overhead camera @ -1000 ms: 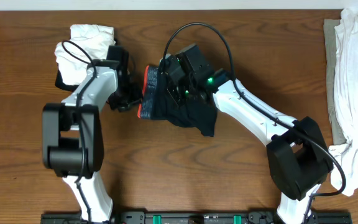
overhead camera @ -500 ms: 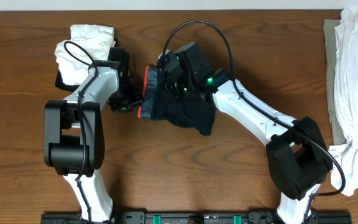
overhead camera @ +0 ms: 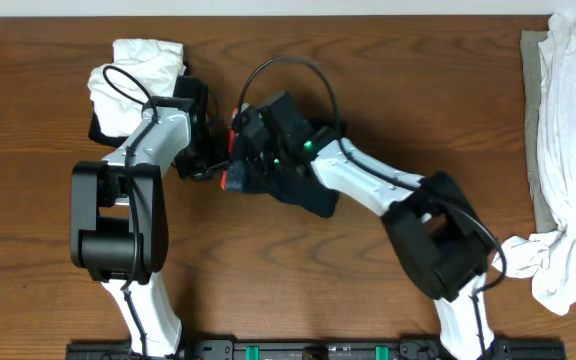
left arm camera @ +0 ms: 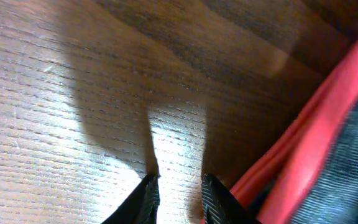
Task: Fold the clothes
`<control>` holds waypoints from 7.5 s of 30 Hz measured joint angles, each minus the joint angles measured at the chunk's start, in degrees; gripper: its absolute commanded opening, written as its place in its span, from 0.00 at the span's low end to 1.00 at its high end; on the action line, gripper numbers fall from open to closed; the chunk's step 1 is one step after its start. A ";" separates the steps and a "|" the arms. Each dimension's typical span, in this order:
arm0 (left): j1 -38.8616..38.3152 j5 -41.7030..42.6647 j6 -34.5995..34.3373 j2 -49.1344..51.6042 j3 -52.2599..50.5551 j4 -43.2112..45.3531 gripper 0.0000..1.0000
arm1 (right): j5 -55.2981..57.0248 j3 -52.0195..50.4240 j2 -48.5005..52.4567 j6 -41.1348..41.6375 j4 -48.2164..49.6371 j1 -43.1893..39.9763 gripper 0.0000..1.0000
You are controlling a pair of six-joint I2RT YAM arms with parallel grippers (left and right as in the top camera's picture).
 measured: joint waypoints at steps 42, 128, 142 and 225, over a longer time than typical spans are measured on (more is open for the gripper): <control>0.04 11.52 2.60 -13.16 2.29 1.09 0.40 | 12.74 0.50 -24.37 -1.20 -36.81 -26.53 0.99; -4.48 14.84 8.33 -4.11 1.77 -5.38 0.48 | 13.33 0.39 -23.19 -1.07 -37.70 -31.61 0.99; -4.50 9.79 8.41 -1.62 1.03 -5.55 0.55 | 13.35 0.39 -23.19 -1.07 -37.70 -31.61 0.99; -4.39 -1.75 5.01 1.84 4.79 -9.01 0.94 | 13.33 0.35 -23.15 -1.07 -37.77 -31.61 0.99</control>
